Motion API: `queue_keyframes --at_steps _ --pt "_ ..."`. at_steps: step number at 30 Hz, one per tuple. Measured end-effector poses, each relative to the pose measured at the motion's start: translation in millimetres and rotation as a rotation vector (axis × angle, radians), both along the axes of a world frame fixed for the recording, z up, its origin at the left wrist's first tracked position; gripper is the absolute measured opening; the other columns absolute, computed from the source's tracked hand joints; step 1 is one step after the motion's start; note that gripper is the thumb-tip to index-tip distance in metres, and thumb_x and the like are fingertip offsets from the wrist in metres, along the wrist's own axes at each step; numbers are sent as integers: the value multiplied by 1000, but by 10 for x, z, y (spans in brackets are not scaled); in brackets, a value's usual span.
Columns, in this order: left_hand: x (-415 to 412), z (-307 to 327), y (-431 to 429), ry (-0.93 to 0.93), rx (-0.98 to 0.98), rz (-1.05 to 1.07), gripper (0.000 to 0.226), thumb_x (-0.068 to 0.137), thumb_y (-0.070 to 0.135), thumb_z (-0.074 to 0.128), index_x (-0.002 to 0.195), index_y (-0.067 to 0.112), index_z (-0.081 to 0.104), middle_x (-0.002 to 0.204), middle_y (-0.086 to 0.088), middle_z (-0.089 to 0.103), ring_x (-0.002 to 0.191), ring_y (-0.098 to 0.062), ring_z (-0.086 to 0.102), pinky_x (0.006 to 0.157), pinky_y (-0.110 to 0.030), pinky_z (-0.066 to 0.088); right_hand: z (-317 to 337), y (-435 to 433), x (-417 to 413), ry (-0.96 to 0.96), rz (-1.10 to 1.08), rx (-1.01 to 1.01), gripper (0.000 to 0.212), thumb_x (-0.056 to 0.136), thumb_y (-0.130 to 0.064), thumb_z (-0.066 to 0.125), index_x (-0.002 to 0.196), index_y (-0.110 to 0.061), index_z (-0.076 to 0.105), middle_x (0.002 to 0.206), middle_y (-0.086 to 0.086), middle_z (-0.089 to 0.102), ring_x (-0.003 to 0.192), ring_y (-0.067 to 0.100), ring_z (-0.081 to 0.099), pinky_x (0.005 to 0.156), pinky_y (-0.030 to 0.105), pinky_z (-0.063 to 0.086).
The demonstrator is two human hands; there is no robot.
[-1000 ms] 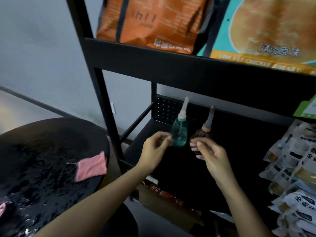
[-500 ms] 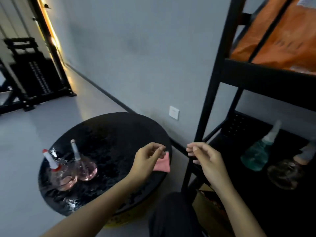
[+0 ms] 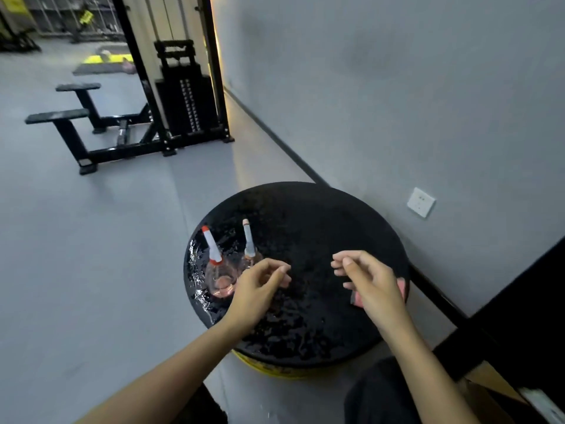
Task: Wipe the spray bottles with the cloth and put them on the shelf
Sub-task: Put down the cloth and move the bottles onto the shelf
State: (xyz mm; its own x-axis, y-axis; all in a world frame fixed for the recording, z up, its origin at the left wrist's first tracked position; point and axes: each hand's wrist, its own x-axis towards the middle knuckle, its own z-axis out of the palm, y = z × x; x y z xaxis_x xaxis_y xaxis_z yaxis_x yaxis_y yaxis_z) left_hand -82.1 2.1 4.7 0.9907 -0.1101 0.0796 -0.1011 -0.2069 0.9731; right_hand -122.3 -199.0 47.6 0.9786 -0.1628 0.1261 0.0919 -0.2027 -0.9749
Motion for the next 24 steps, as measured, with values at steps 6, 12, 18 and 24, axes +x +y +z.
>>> queue_keyframes --at_steps 6,12,18,24 --pt "133 -175 369 13 2 147 10 94 12 60 92 10 70 85 -4 73 76 -9 67 70 -16 51 -211 360 282 43 78 5 19 98 -11 51 96 -18 69 91 -4 72 83 2 67 71 23 51" --pt "359 -458 504 46 53 251 21 89 7 66 107 17 63 105 9 67 99 -6 65 89 -20 52 -470 557 471 89 115 12 22 97 -11 52 92 -24 69 88 -9 73 82 2 67 70 22 51" --pt "617 -694 361 124 148 224 66 87 6 68 144 13 36 140 5 46 127 -5 41 112 -30 33 -728 581 526 161 112 9 22 97 -13 52 91 -26 69 91 -12 73 85 3 68 70 21 49" --pt "946 -751 288 142 145 226 72 87 1 66 148 14 30 130 10 46 111 6 43 95 -10 31 -841 522 615 184 89 9 21 97 -13 53 92 -25 70 92 -12 73 85 4 68 71 23 51"
